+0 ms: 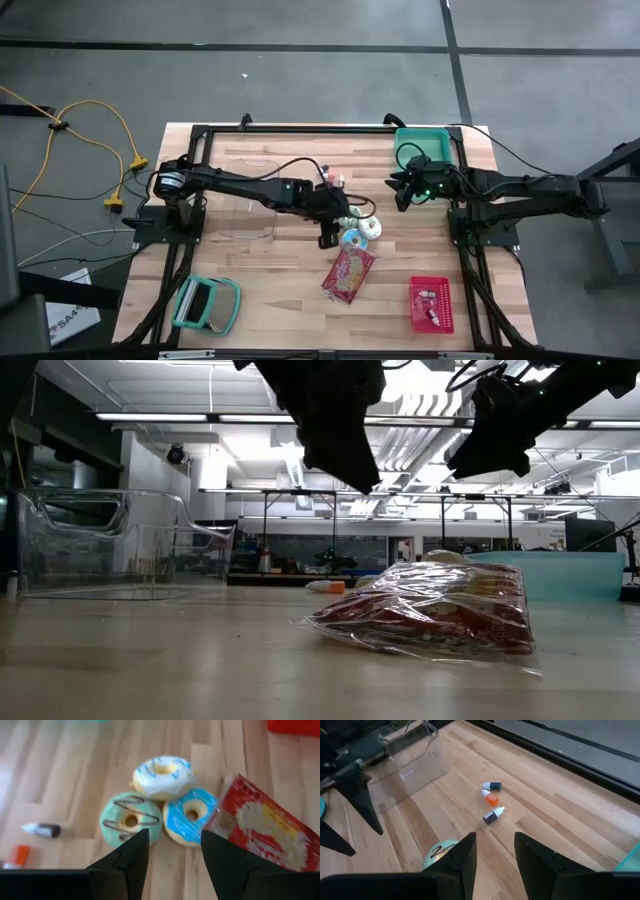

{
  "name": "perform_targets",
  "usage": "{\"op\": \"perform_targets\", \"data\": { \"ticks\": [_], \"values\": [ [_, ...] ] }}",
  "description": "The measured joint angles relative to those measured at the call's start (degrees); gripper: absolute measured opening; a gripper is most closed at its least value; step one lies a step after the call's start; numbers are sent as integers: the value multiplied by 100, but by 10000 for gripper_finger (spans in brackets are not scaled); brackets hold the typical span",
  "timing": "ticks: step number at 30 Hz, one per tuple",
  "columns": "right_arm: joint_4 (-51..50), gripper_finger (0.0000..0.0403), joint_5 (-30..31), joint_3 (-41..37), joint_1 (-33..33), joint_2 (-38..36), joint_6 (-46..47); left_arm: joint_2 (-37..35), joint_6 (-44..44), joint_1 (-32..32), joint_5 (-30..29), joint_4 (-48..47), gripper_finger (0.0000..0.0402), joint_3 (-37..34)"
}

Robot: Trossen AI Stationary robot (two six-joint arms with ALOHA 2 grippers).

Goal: Pick & Place Food Item
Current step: Put the blue food coloring bottle into the red bin

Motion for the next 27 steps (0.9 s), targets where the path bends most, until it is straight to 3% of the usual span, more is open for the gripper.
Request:
{"op": "perform_targets", "data": {
  "ticks": [12,27],
  "values": [
    [37,121,-4,0,1,2,-1,-26,-1016,742,25,-787,172,0],
    [34,121,-4,0,0,2,-1,48,-679,2072,25,-764,172,0]
  ]
}}
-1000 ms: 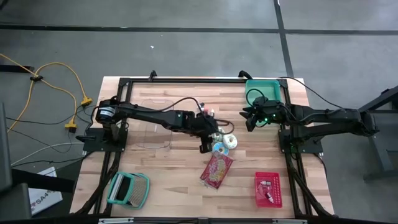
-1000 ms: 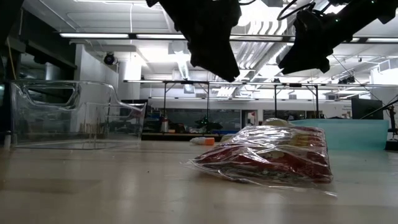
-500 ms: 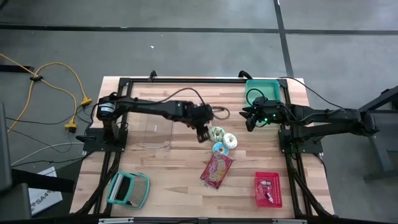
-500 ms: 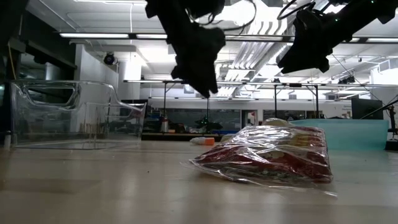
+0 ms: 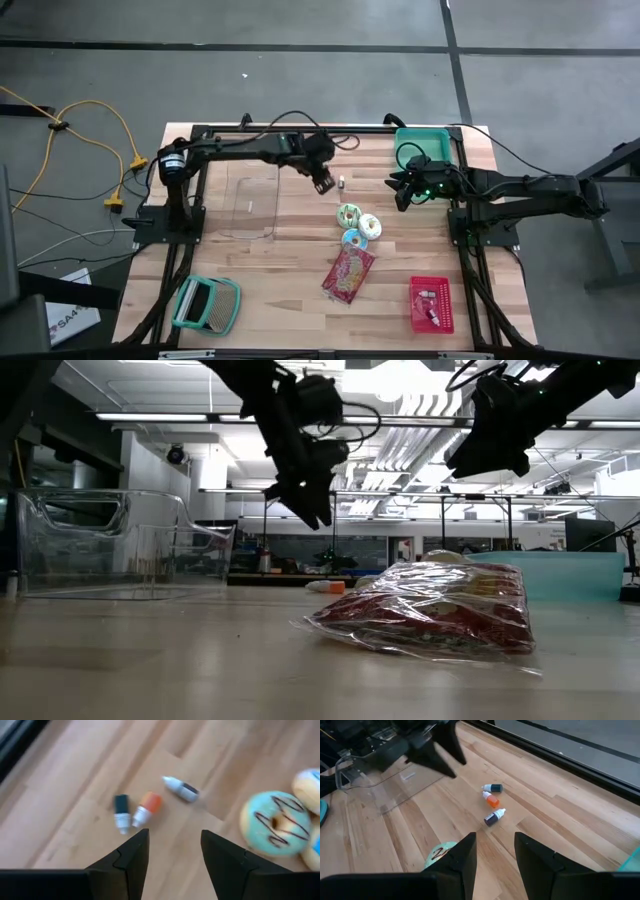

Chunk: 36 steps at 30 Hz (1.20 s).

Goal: Pick & Place Food Item
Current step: Put the blue food coloring bottle into the red bin

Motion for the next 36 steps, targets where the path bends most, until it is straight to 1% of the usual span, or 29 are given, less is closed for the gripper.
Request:
{"op": "perform_targets", "data": {
  "ticks": [9,14,16,27,36],
  "values": [
    [-1,121,-2,0,2,0,0,110,-75,536,2,77,172,-3],
    [2,121,-2,0,2,0,0,344,-165,572,2,332,172,0],
    [9,121,-2,0,0,-2,0,409,-201,584,2,279,172,0],
    [45,121,-1,0,1,-2,0,446,-31,747,1,553,172,0],
    [43,121,0,0,0,0,0,731,-2,725,-9,669,172,2]
  ]
}}
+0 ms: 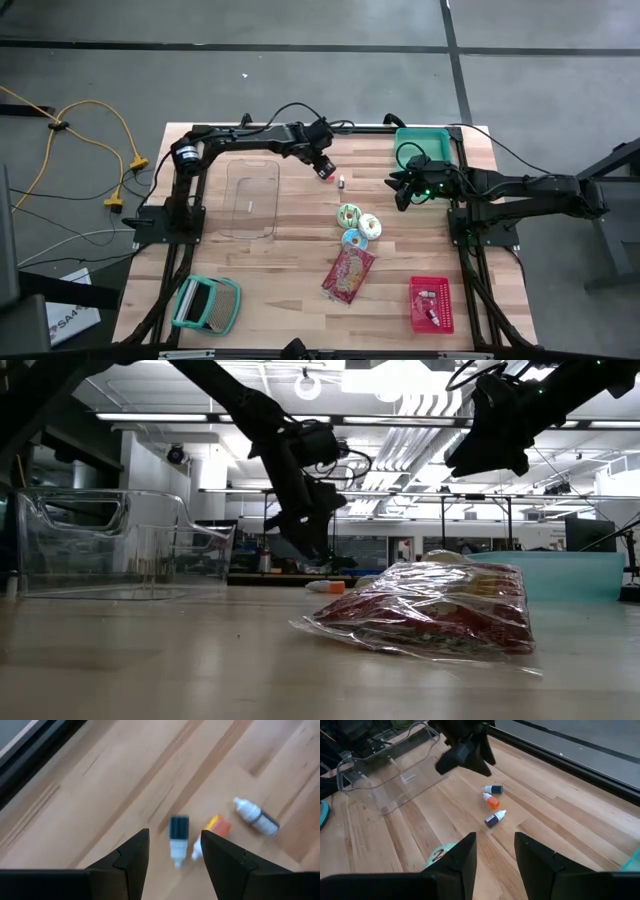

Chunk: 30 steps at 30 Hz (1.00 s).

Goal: Pick & Place Food Item
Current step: Put the blue food coloring bottle into the red bin

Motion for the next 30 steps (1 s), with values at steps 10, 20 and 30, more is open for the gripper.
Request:
{"op": "perform_targets", "data": {
  "ticks": [10,20,30],
  "values": [
    [62,121,-2,0,1,-1,0,161,2,-19,22,-14,172,3],
    [85,121,0,0,0,-2,0,378,0,-55,165,39,172,-7],
    [86,121,-1,0,2,-2,0,493,2,-61,203,105,172,-2]
  ]
}}
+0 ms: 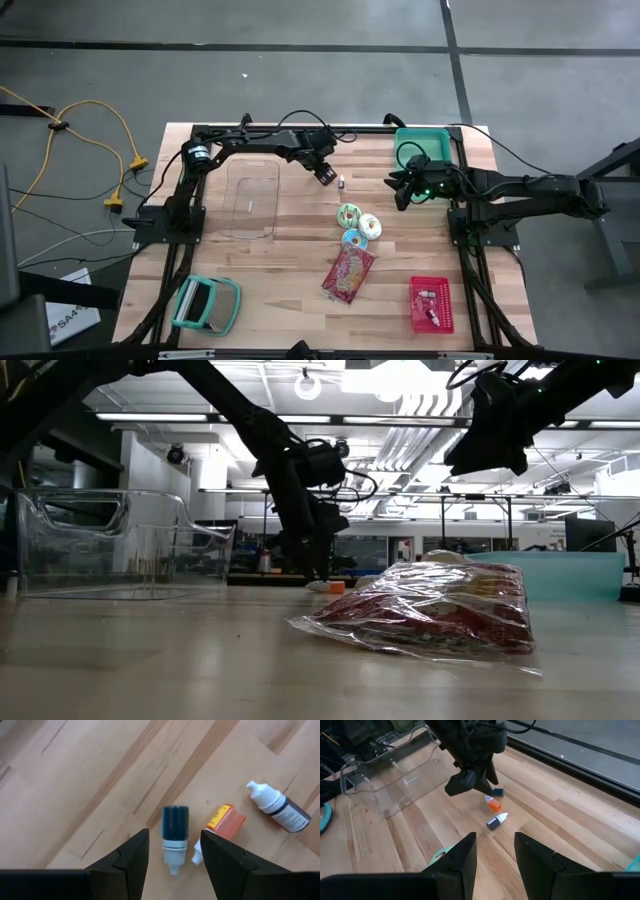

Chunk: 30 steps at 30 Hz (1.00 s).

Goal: Pick & Place Food Item
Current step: Put the blue food coloring bottle into the red bin

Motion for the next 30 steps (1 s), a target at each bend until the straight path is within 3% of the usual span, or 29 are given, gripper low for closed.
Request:
{"op": "perform_targets", "data": {
  "ticks": [23,30],
  "values": [
    [0,121,-1,0,0,1,0,162,96,-24,31,76,171,1],
    [0,121,-1,0,0,0,0,162,95,-24,29,61,135,0]
  ]
}}
